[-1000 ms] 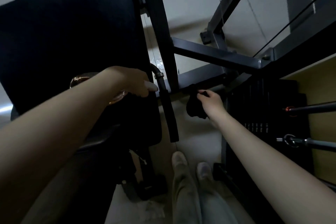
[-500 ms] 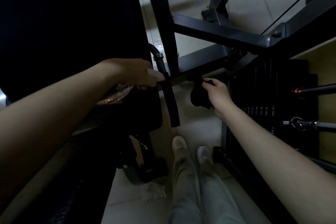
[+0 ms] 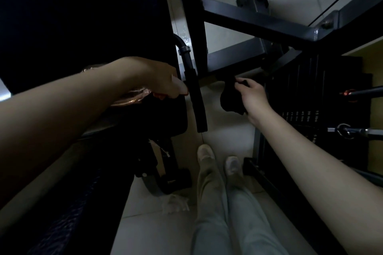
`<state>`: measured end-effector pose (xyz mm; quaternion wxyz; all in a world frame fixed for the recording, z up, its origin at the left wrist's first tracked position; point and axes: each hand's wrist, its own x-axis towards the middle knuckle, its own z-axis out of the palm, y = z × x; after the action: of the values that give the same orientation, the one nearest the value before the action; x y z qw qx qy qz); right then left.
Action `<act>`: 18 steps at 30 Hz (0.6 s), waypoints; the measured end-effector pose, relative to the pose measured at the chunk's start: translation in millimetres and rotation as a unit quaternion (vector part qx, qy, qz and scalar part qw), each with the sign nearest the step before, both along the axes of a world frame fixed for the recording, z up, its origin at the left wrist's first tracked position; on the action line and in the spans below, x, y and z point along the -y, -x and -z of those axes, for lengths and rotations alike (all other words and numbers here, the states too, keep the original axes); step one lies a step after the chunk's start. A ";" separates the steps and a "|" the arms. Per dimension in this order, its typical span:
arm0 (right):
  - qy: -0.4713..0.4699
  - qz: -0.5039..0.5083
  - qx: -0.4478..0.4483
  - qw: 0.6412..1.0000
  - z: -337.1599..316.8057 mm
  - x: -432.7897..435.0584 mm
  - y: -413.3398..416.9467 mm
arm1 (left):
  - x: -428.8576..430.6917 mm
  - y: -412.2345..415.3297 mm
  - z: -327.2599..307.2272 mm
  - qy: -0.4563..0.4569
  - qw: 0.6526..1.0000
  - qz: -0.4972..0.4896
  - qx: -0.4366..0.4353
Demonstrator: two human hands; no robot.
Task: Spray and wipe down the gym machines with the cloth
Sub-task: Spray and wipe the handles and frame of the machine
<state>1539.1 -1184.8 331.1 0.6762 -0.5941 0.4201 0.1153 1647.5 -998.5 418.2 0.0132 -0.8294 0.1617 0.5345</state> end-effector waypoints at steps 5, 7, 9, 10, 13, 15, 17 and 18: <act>-0.005 -0.009 -0.004 1.000 0.2 -0.5 6.9 | 0.8 1.3 -6.5 -0.004 1.000 0.019 -0.018; -0.003 -0.009 -0.002 1.000 1.2 -0.9 8.8 | 2.1 1.6 -6.8 -0.012 0.999 0.032 -0.021; -0.003 -0.009 -0.002 1.000 1.5 -1.4 10.5 | 2.9 2.8 -8.0 -0.015 0.999 0.039 -0.025; -0.005 -0.009 -0.004 1.000 1.3 -1.7 11.2 | 2.8 3.1 -8.5 -0.014 0.999 0.047 -0.022; -0.009 -0.009 -0.005 1.000 0.6 -1.2 12.4 | 1.9 3.5 -13.4 -0.012 0.998 0.063 0.005; -0.009 -0.009 -0.005 1.000 0.2 -0.4 12.2 | -1.2 3.3 -15.8 -0.007 0.998 0.053 0.017; -0.007 -0.010 -0.008 1.000 -0.5 0.0 12.2 | -5.6 2.0 -19.8 0.001 0.999 0.041 0.026; -0.006 -0.010 -0.010 1.000 -1.3 -0.1 12.0 | -8.0 0.9 -20.7 0.017 0.999 0.035 0.030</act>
<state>1527.0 -1184.7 332.4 0.6741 -0.5930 0.4204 0.1309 1646.6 -990.5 438.9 0.0228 -0.8393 0.1992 0.5054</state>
